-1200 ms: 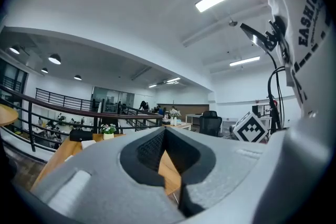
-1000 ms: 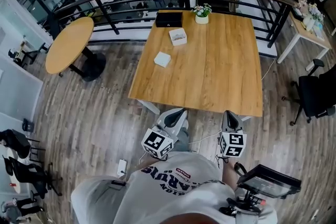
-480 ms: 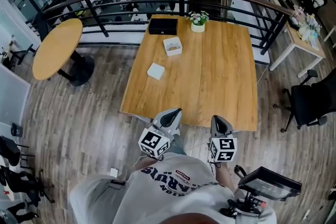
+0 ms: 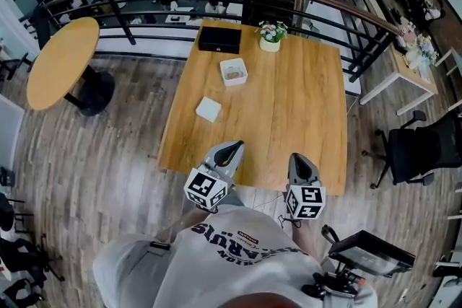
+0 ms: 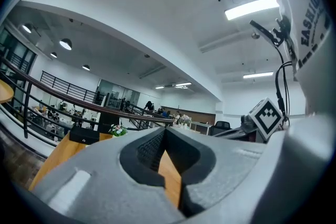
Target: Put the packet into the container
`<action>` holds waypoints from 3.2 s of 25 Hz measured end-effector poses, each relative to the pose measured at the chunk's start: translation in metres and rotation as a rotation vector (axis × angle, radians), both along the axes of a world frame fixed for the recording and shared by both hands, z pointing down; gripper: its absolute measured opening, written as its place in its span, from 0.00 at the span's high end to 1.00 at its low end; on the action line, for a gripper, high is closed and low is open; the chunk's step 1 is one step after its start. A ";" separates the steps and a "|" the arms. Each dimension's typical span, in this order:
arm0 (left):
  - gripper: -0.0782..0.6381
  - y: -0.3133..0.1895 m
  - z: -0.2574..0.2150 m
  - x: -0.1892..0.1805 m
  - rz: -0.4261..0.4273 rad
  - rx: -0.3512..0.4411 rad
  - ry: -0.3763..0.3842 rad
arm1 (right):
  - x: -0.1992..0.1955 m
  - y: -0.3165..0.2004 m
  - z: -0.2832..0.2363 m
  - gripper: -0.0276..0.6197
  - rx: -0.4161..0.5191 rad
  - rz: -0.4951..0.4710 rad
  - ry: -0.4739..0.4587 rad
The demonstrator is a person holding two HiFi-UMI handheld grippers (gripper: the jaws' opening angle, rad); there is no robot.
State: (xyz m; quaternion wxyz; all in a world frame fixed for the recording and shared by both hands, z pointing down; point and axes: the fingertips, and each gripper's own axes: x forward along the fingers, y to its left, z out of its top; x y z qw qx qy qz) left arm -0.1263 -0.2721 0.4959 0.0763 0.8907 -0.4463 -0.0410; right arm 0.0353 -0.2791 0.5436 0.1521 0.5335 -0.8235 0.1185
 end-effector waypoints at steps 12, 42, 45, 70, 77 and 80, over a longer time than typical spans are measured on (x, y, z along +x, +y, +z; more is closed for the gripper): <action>0.89 -0.069 -0.001 -0.051 -0.063 0.023 -0.015 | -0.054 -0.053 -0.019 0.94 -0.006 -0.055 -0.016; 0.89 -0.074 -0.023 0.005 -0.119 0.003 -0.013 | -0.004 -0.086 -0.026 0.94 0.050 -0.105 -0.093; 0.89 -0.077 -0.017 0.004 -0.132 -0.021 -0.026 | -0.003 -0.088 -0.022 0.94 0.035 -0.100 -0.100; 0.34 -0.177 0.117 -0.094 -0.257 -0.483 -0.475 | 0.047 -0.113 0.010 0.94 -0.026 0.068 -0.101; 0.27 -0.220 0.216 -0.147 -0.261 -0.734 -0.610 | 0.072 -0.109 0.018 0.94 -0.055 0.129 -0.071; 0.24 -0.228 0.265 -0.162 -0.218 -0.865 -0.661 | 0.082 -0.105 0.025 0.94 -0.077 0.155 -0.063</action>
